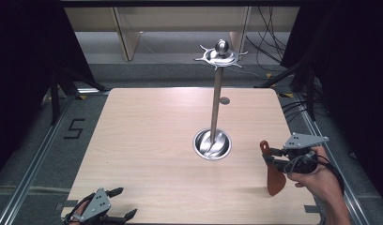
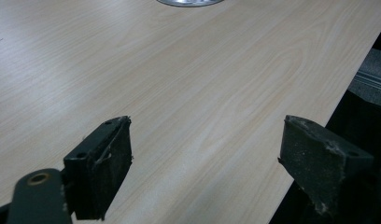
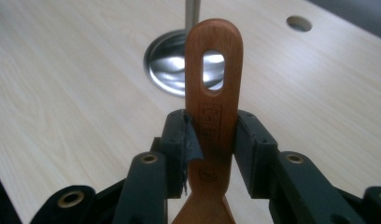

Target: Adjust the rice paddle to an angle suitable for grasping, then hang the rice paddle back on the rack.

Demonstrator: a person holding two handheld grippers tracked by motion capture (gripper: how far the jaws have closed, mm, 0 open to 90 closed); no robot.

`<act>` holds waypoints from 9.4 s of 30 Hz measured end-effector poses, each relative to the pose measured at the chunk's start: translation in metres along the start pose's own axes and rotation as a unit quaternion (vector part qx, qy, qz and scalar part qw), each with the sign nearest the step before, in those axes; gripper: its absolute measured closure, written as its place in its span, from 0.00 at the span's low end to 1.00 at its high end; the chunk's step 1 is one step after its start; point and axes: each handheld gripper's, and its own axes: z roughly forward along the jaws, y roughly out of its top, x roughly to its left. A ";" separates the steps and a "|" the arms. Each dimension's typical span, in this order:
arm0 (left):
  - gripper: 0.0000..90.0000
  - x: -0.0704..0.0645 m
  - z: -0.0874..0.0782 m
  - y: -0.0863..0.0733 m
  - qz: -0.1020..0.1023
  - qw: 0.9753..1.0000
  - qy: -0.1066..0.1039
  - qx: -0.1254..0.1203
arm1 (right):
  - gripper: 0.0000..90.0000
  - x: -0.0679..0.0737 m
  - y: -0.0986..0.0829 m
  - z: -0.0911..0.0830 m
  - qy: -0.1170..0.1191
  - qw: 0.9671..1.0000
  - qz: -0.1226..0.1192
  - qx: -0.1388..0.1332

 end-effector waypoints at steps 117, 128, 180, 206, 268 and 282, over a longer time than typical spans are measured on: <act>0.18 0.001 -0.001 0.001 0.022 1.000 0.000 -0.007 | 0.75 -0.002 0.190 -0.024 0.041 0.983 0.002 -0.179; 0.18 -0.002 0.000 0.000 0.000 1.000 -0.003 -0.006 | 0.69 -0.003 0.183 -0.026 0.035 0.980 0.005 -0.196; 0.18 0.000 -0.001 0.000 0.006 1.000 0.002 0.000 | 0.44 0.019 0.052 -0.001 -0.004 0.986 0.029 -0.162; 0.18 0.000 0.002 0.002 0.006 1.000 0.005 0.003 | 0.40 0.010 0.004 0.044 0.004 0.994 0.059 -0.093; 0.18 0.002 -0.002 0.001 0.020 1.000 0.004 -0.006 | 0.35 0.030 -0.041 0.068 0.043 0.993 0.095 -0.054; 0.18 0.002 -0.003 0.001 0.022 1.000 0.005 -0.004 | 0.34 0.034 -0.062 0.068 0.052 0.992 0.109 -0.030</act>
